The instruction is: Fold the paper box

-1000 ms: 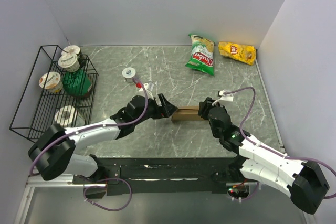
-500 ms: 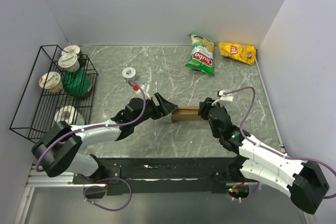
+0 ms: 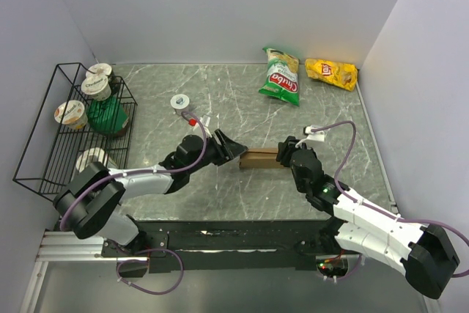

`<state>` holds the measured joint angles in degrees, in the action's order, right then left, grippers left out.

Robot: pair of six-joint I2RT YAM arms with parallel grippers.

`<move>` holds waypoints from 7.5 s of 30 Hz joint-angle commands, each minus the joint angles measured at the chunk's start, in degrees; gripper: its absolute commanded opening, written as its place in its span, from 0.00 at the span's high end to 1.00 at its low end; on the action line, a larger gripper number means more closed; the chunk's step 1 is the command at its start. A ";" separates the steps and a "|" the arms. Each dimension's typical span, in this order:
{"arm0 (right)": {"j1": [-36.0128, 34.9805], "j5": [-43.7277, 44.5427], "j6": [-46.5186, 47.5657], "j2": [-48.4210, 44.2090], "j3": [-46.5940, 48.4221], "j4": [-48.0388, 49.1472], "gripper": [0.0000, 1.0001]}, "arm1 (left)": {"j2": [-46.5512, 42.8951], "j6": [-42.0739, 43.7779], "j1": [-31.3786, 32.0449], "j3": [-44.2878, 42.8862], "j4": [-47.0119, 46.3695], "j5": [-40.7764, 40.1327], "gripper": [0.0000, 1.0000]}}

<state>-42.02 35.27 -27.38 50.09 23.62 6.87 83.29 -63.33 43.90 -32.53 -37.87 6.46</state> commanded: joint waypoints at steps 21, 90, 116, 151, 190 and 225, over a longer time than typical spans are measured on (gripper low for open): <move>0.01 -0.55 -0.05 2.39 -1.73 -9.07 0.50 | 3.99 1.63 -0.13 1.77 0.51 -0.13 0.75; 2.21 -5.74 -25.01 -1.48 -14.21 -5.20 0.41 | 18.32 17.54 9.01 8.54 -9.33 -17.88 0.99; 20.30 -23.48 3.82 -10.70 9.78 -29.27 0.17 | 14.71 24.92 12.88 -3.76 14.57 -26.14 0.99; 49.67 -55.39 -5.93 -18.27 -5.16 -19.01 0.63 | 13.31 26.15 13.67 -4.64 16.51 -27.99 0.99; 49.67 -58.91 -4.17 -25.75 -6.83 -24.90 0.21 | 8.48 25.01 16.22 13.11 -5.65 -26.76 0.39; 13.46 -46.08 -14.64 27.61 0.81 18.79 0.26 | 35.45 37.14 -9.53 -26.08 2.52 -9.45 0.49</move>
<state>-27.00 -11.40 -43.31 75.59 20.58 20.16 116.25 -29.50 36.34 -54.06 -40.69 -5.80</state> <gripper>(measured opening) 0.744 0.502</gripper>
